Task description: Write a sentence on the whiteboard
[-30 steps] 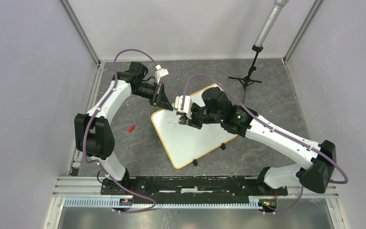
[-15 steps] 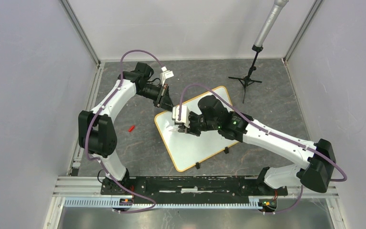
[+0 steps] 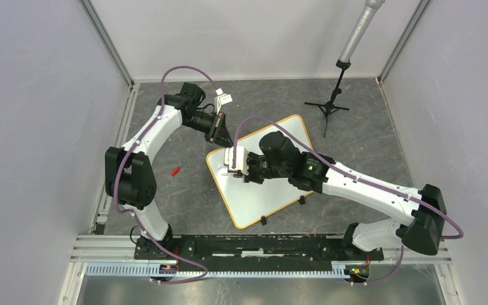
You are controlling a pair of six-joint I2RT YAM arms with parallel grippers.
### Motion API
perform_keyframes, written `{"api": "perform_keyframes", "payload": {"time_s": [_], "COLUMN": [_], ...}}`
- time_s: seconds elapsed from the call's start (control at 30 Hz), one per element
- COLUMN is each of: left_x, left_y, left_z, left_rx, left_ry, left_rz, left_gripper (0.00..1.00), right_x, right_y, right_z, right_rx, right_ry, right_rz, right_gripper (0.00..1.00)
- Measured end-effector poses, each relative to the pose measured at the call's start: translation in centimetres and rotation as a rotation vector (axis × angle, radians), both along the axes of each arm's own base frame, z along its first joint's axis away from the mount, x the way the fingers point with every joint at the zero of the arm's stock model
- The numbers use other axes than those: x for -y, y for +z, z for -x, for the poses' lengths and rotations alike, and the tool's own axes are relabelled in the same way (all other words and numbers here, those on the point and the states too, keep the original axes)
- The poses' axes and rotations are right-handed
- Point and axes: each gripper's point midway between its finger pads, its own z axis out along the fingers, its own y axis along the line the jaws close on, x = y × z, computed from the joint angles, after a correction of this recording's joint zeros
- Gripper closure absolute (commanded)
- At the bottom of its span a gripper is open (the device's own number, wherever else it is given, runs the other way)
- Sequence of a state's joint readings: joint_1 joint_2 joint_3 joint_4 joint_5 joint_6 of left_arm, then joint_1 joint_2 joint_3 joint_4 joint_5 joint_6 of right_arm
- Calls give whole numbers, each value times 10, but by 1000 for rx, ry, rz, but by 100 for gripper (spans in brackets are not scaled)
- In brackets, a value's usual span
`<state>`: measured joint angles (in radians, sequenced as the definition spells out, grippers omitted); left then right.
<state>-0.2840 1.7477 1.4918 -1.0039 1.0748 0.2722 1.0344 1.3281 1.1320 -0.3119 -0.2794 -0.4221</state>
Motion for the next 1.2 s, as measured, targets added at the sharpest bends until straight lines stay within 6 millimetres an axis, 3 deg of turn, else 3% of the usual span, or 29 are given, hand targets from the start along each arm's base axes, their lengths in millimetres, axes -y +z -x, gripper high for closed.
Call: {"api": "perform_keyframes", "payload": {"time_s": [0.2, 1.2], "left_x": [0, 0], "left_y": [0, 0], "left_z": [0, 0], "left_rx": [0, 0], "left_ry": [0, 0], "left_rz": [0, 0], "left_gripper": [98, 98], "right_x": [-2, -12], "right_y": [10, 7], "right_z": [-2, -15], "right_rx": [20, 42], "right_ry": [-10, -58], "right_rz": [-12, -3], "right_gripper": [100, 100]}}
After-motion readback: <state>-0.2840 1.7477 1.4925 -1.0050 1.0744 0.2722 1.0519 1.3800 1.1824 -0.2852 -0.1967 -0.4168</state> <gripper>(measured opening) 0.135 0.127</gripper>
